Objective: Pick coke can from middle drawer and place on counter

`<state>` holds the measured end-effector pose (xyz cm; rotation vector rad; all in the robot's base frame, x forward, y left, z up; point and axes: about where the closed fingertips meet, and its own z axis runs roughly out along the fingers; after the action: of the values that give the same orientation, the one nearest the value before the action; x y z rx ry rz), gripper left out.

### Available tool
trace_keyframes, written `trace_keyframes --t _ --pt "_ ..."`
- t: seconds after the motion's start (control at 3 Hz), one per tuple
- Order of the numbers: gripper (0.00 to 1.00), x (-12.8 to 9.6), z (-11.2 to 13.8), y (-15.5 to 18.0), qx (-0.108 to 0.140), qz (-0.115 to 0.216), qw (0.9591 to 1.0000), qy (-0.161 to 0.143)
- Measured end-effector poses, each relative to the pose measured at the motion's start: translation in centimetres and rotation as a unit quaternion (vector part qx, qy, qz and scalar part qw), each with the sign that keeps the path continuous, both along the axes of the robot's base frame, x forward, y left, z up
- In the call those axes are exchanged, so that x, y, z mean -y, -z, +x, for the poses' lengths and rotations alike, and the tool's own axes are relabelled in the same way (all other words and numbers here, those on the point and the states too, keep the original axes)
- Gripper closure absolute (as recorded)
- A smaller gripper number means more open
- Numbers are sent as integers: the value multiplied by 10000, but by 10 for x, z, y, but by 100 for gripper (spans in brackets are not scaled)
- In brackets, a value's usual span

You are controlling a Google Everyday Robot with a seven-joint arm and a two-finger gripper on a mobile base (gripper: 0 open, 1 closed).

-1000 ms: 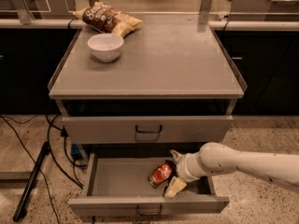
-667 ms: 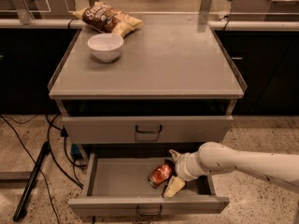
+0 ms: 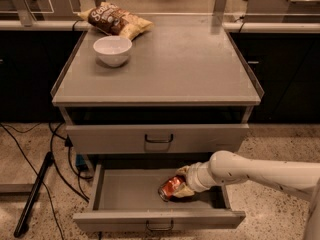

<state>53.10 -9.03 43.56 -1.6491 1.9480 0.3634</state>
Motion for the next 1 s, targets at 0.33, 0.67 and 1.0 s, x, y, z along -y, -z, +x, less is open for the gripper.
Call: trace_keyframes --t 0.33,0.67,1.0 --pt "42 1 1 0 8 -42 10000 15" --pt "31 3 2 2 15 -62 10000 30" --pt "21 3 6 10 46 -58 10000 30"
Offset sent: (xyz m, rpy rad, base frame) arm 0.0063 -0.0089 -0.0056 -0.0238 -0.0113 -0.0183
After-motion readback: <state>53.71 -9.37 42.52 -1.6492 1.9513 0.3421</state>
